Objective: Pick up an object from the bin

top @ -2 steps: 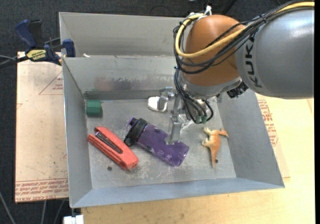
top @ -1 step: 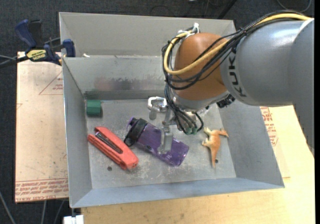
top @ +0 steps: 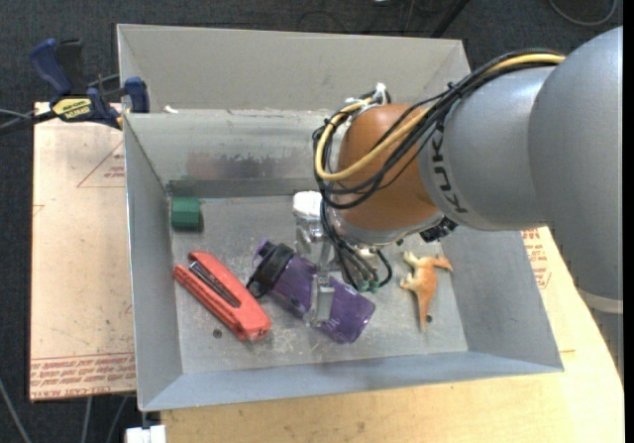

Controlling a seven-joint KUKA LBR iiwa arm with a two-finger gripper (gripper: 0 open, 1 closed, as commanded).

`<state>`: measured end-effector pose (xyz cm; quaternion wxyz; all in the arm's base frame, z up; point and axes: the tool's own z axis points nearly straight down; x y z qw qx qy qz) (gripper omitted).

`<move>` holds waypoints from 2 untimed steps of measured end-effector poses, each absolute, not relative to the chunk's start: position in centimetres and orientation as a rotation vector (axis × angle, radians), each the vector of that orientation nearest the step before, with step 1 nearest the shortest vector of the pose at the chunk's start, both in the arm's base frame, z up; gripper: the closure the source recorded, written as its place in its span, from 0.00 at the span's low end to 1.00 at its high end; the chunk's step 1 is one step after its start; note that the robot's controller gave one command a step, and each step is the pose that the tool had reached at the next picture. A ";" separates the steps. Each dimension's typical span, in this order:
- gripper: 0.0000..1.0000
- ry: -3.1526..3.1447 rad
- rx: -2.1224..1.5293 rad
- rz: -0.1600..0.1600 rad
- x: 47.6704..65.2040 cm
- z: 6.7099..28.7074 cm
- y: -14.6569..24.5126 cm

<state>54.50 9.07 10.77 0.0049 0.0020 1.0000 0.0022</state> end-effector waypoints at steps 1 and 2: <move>0.00 3.140 0.154 0.004 56.2 7.7 8.6; 0.00 3.124 0.227 0.006 58.5 7.6 8.2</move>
Offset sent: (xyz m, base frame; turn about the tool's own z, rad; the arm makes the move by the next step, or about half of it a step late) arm 0.0000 0.0000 0.0000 0.0000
